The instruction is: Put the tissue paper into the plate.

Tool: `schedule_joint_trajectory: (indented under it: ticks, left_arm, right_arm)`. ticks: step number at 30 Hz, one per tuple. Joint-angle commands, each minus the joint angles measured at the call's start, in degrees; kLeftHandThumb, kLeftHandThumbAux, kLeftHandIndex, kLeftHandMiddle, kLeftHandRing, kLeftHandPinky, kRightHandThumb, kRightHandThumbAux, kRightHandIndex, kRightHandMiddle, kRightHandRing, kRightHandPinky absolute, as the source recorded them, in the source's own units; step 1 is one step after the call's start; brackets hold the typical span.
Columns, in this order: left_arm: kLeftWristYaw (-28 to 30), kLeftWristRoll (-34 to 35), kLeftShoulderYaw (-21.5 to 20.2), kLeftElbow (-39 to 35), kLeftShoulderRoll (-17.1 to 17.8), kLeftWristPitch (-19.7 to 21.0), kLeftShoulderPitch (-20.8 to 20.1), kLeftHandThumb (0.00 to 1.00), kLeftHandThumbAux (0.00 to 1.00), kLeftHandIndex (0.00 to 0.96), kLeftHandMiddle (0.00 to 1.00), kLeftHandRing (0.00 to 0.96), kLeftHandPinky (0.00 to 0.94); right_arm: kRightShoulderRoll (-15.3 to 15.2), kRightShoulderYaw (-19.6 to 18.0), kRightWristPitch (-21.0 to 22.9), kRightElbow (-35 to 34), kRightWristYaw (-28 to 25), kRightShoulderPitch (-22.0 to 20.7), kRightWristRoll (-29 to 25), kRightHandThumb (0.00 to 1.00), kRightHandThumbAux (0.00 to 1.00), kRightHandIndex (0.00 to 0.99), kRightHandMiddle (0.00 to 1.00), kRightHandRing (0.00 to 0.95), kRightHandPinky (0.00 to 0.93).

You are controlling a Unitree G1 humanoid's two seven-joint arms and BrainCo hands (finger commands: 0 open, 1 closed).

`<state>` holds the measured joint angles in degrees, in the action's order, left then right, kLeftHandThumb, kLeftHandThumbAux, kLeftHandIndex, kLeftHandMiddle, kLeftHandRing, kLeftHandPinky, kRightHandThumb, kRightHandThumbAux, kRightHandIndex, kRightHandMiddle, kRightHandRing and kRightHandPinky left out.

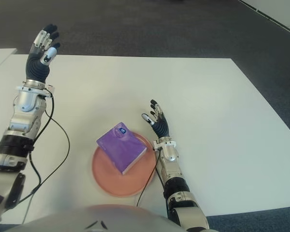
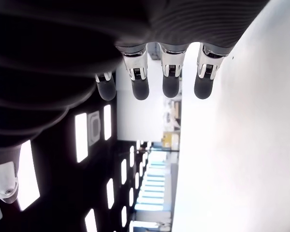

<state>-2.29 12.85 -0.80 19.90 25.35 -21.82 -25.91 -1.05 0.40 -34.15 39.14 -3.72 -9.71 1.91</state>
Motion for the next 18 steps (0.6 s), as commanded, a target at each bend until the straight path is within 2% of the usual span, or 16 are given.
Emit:
schedule_joint_trajectory:
  ticks: [1, 5, 8, 13, 15, 18]
  left_arm:
    - [-0.96, -2.08, -2.34, 0.07, -2.88, 2.52, 0.08, 0.045, 0.368, 0.0, 0.0, 0.0, 0.0]
    - [-1.33, -4.37, -3.07, -0.46, -5.2, 1.12, 2.96, 0.047, 0.371, 0.0, 0.0, 0.0, 0.0]
    - [-2.67, -7.76, -2.33, 4.77, -8.33, -2.57, 3.27, 0.041, 0.371, 0.0, 0.0, 0.0, 0.0]
    - [-2.31, -10.54, -2.5, 12.2, -10.11, -5.69, 2.73, 0.028, 0.358, 0.0, 0.0, 0.0, 0.0]
    - [-1.21, -10.67, -3.21, 17.66, -9.76, -6.37, 1.4, 0.022, 0.362, 0.0, 0.0, 0.0, 0.0]
    - [-1.2, -11.31, -3.26, 20.91, -10.49, -5.64, 0.89, 0.015, 0.381, 0.0, 0.0, 0.0, 0.0]
  right_arm:
    - [0.04, -0.3, 1.97, 4.67, -0.26, 3.71, -0.29, 0.0, 0.493, 0.0, 0.0, 0.0, 0.0]
    - [0.07, -0.51, 1.56, 4.94, -0.24, 3.67, -0.34, 0.0, 0.498, 0.0, 0.0, 0.0, 0.0]
    - [0.05, -0.64, 1.37, 5.11, -0.14, 3.58, -0.24, 0.0, 0.505, 0.0, 0.0, 0.0, 0.0]
    - [0.03, -0.77, 1.24, 5.02, -0.41, 3.69, -0.34, 0.0, 0.515, 0.0, 0.0, 0.0, 0.0]
    - [0.14, -0.91, 1.41, 5.01, -0.67, 3.73, -0.66, 0.0, 0.516, 0.0, 0.0, 0.0, 0.0]
    - [0.19, -1.17, 1.44, 4.86, -1.11, 3.92, -1.2, 0.0, 0.512, 0.0, 0.0, 0.0, 0.0]
